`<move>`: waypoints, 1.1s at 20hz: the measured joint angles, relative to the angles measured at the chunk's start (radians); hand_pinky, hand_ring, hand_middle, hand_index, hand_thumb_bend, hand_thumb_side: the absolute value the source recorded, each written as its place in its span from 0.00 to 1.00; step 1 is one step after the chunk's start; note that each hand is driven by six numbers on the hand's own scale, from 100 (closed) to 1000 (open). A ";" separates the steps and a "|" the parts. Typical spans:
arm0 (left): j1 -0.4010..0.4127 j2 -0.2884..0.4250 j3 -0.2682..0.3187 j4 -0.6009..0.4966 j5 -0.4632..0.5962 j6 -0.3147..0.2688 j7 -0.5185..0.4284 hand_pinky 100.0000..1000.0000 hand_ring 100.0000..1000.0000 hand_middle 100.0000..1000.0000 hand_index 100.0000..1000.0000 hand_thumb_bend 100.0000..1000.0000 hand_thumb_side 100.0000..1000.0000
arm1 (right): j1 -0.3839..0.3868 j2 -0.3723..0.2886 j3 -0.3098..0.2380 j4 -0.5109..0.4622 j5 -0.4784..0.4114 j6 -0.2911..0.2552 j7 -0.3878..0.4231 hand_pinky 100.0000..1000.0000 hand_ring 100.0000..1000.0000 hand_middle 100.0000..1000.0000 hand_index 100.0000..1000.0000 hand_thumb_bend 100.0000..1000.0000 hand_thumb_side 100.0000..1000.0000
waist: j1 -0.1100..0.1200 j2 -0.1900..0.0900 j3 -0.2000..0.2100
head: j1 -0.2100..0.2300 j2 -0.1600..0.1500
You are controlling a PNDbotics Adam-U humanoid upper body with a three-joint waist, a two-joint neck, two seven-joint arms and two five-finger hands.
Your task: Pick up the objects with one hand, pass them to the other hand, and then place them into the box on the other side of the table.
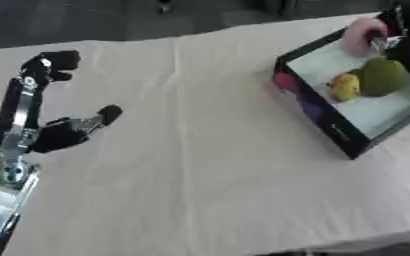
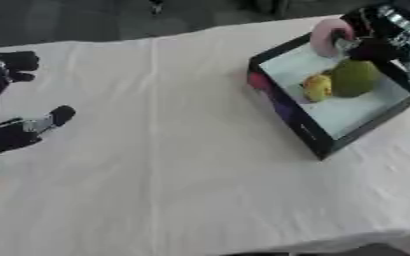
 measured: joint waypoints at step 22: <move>0.088 0.015 0.144 -0.059 0.096 0.055 0.124 0.70 0.76 0.77 0.88 0.61 0.48 | 0.130 0.036 -0.124 -0.222 -0.390 -0.061 -0.116 0.96 0.96 0.97 0.98 0.00 0.54 | 0.001 0.001 0.006 | 0.025 0.001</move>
